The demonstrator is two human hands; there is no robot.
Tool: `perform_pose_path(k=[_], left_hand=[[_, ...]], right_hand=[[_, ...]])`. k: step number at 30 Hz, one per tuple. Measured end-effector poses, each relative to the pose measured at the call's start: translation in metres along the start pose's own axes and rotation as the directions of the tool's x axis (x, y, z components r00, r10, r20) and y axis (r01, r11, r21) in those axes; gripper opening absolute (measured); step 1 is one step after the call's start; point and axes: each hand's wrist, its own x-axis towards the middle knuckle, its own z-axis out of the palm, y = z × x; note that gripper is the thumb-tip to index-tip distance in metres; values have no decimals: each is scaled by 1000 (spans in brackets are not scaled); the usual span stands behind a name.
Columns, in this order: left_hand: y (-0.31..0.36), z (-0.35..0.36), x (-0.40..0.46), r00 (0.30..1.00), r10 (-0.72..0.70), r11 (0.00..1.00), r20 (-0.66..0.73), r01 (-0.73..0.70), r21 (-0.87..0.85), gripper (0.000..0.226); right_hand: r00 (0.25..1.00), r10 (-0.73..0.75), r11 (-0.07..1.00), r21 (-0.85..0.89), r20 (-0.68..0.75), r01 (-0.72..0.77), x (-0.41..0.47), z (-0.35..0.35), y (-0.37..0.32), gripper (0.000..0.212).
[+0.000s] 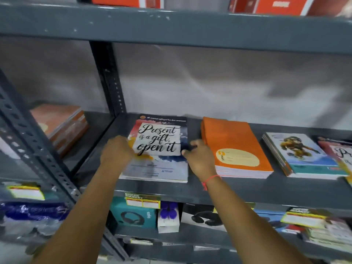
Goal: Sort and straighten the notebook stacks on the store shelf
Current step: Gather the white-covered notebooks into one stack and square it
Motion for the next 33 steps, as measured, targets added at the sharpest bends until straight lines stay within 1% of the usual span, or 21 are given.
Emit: perform_pose_path(k=[2, 3, 5, 6, 8, 10, 13, 15, 17, 19, 20, 21, 22, 23, 24, 27, 28, 29, 31, 32, 33], left_hand=[[36, 6, -6, 996, 89, 995, -16, -90, -41, 11], [58, 12, -11, 987, 163, 986, -3, -163, -46, 8], [104, 25, -25, 951, 310, 949, 16, -308, -65, 15], [126, 34, -34, 937, 350, 932, 11, -347, -107, 18], [173, 59, -59, 922, 387, 889, 17, -369, -272, 19], [218, 88, -88, 902, 429, 827, 55, -368, -425, 20], [280, 139, -132, 852, 504, 755, 142, -355, -551, 23], [319, 175, -163, 840, 497, 737, 216, -278, -617, 23], [350, 210, -191, 815, 470, 740, 339, -156, -654, 20], [381, 244, -215, 761, 435, 768, 481, -35, -640, 17], [396, 260, -225, 733, 413, 784, 540, 15, -620, 20], [407, 272, -233, 713, 384, 799, 587, 62, -598, 24], [414, 282, -238, 705, 358, 810, 612, 91, -579, 24], [423, 292, -245, 716, 340, 820, 610, 93, -566, 21], [429, 302, -249, 742, 320, 829, 589, 81, -553, 20], [442, 321, -258, 806, 255, 866, 535, 56, -497, 25], [443, 325, -257, 828, 237, 877, 507, 43, -479, 21], [446, 328, -256, 850, 218, 888, 479, 31, -460, 16], [450, 335, -255, 881, 164, 887, 443, 65, -457, 8], [451, 335, -255, 884, 141, 886, 446, 88, -455, 1], [452, 338, -255, 885, 124, 887, 450, 105, -451, 3]], right_hand=[[995, -5, 990, 139, -101, 19, 2, -21, -1, 26], [989, 1, 984, 178, -151, 26, 3, -35, 2, 25], [966, 27, 972, 234, -259, 36, 7, -65, 12, 22], [949, 44, 968, 250, -312, 37, 9, -82, 19, 22], [908, 92, 969, 248, -410, 14, 15, -122, 40, 23], [869, 111, 980, 201, -483, -13, 21, -165, 67, 23], [824, 124, 991, 117, -553, -70, 27, -231, 115, 25], [800, 159, 987, 112, -578, -115, 28, -275, 150, 26], [785, 178, 983, 73, -593, -167, 25, -312, 181, 25], [744, 218, 969, 47, -632, -243, 23, -352, 214, 26], [724, 245, 957, 42, -645, -286, 22, -372, 230, 27], [722, 265, 947, 31, -639, -320, 21, -389, 245, 29], [735, 281, 937, 10, -617, -350, 20, -401, 257, 31], [751, 294, 925, -23, -591, -380, 19, -415, 272, 32], [758, 303, 908, -65, -578, -414, 17, -426, 285, 32], [735, 377, 806, -191, -564, -560, 10, -451, 322, 36], [732, 413, 769, -224, -542, -599, 8, -455, 330, 38], [725, 446, 745, -232, -525, -626, 6, -461, 338, 39], [711, 483, 729, -216, -511, -650, 6, -470, 349, 39], [710, 486, 730, -209, -510, -650, 7, -474, 351, 39], [706, 489, 734, -196, -511, -650, 9, -478, 354, 38]])
